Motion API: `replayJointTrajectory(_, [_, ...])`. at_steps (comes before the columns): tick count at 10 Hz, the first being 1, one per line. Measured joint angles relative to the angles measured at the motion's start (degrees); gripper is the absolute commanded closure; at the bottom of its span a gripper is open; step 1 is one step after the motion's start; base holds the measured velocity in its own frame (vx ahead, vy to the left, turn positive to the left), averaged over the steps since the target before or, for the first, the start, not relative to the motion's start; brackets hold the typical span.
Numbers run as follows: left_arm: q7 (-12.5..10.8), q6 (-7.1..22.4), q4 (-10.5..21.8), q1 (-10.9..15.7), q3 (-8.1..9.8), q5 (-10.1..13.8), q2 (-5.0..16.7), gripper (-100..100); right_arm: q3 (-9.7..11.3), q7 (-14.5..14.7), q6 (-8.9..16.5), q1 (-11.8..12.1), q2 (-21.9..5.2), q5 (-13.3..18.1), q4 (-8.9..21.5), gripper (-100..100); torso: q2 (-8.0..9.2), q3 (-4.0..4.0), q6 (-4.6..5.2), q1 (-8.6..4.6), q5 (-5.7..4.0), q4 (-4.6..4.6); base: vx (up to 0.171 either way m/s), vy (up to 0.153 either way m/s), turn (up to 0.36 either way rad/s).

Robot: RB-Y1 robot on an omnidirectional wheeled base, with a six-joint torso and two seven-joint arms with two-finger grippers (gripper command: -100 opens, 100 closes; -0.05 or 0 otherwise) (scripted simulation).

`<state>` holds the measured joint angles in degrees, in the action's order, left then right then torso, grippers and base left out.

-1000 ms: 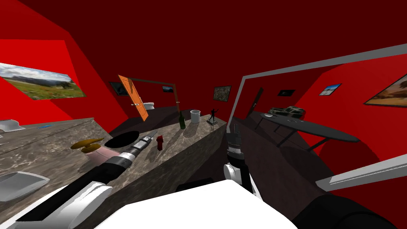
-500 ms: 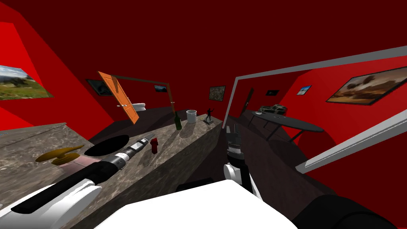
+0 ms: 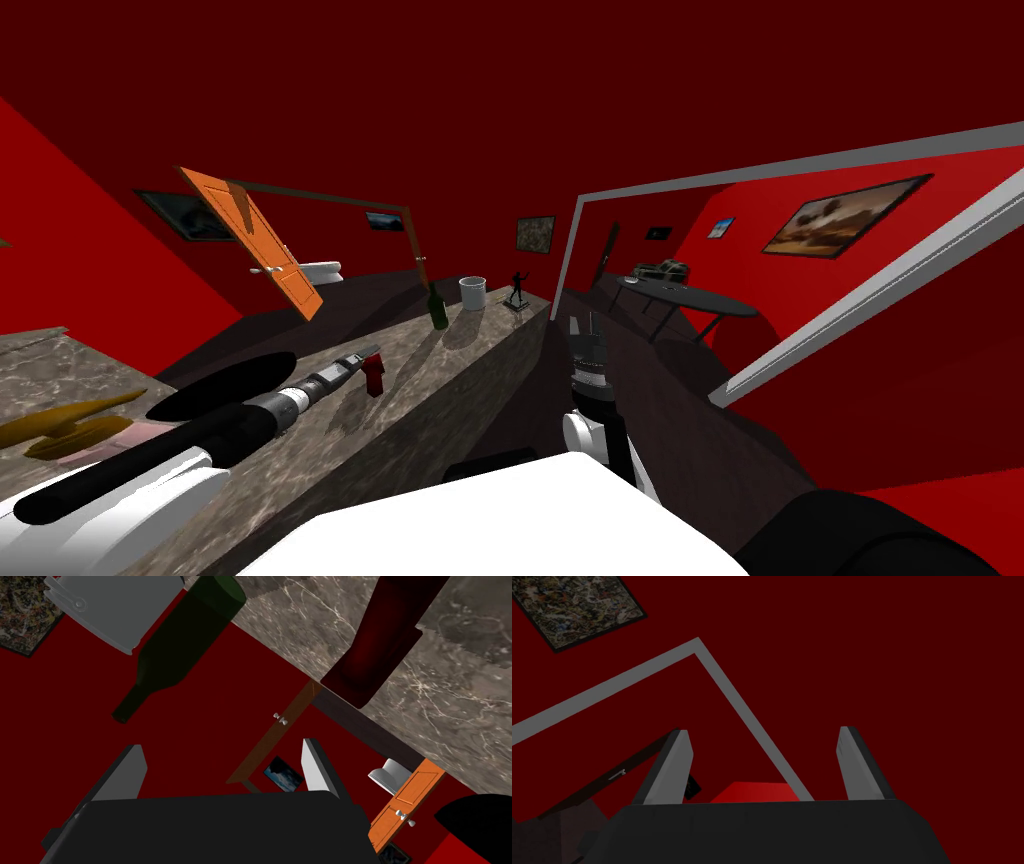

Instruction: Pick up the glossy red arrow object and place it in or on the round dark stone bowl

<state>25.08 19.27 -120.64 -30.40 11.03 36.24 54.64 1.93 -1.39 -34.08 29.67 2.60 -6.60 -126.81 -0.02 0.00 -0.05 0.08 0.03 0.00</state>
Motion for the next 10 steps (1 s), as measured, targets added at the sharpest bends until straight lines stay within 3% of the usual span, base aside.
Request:
replayJointTrajectory(5, [0.9, 7.8, 3.3, -2.2, 2.68, 6.7, 6.4, -100, 0.0, 0.0, 0.0, 0.0, 0.0, 0.0, 0.0, 0, -0.02, -0.02, 0.03, 0.01, -0.01, -0.01, -0.005, 0.015, -0.153])
replayJointTrajectory(10, [1.7, 15.4, 6.3, -4.0, 4.20, 11.7, 10.2, -100, 0.0, 0.0, 0.0, 0.0, 0.0, 0.0, 0.0, 0, -0.04, -0.02, -0.04, 0.00, 0.00, -0.01, -0.003, 0.013, -0.172])
